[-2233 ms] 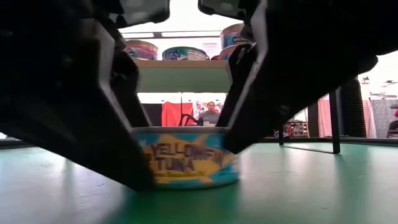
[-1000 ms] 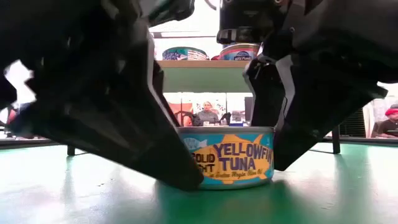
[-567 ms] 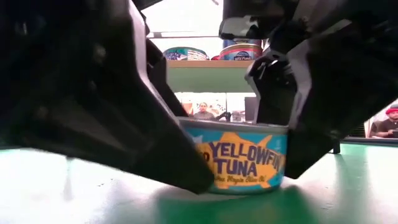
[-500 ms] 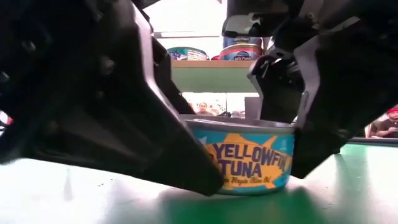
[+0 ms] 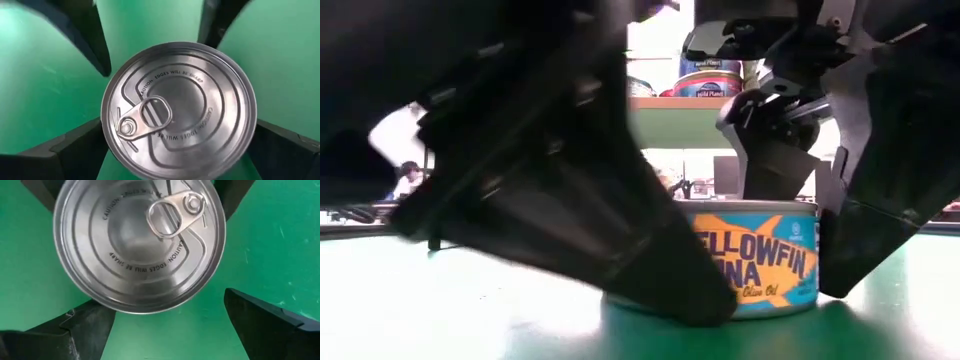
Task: Stack canned seafood by type on shelf
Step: Put the right yellow and blue tuna can on the shelf
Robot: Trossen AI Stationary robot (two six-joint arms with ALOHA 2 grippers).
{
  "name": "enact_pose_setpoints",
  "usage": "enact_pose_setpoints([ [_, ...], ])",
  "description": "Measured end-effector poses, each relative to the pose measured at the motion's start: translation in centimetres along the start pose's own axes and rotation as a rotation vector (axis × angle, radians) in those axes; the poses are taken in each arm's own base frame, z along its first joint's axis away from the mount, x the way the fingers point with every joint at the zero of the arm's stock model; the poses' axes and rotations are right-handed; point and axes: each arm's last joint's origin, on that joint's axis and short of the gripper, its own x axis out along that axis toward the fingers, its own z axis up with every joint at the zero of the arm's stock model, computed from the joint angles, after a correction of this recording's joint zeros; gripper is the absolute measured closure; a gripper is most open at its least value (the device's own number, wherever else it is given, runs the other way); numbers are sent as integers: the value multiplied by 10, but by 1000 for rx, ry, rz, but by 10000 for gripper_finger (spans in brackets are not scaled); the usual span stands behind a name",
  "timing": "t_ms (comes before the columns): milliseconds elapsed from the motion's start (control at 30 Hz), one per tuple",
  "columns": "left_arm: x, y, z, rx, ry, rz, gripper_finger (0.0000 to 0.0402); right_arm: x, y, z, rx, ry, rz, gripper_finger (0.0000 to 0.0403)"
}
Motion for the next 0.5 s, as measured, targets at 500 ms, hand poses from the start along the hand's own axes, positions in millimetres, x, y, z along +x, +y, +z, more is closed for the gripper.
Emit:
enact_pose_setpoints([
  [500,6,10,11,-233,34,39,23,-1,-1,-3,42,33,4,100],
])
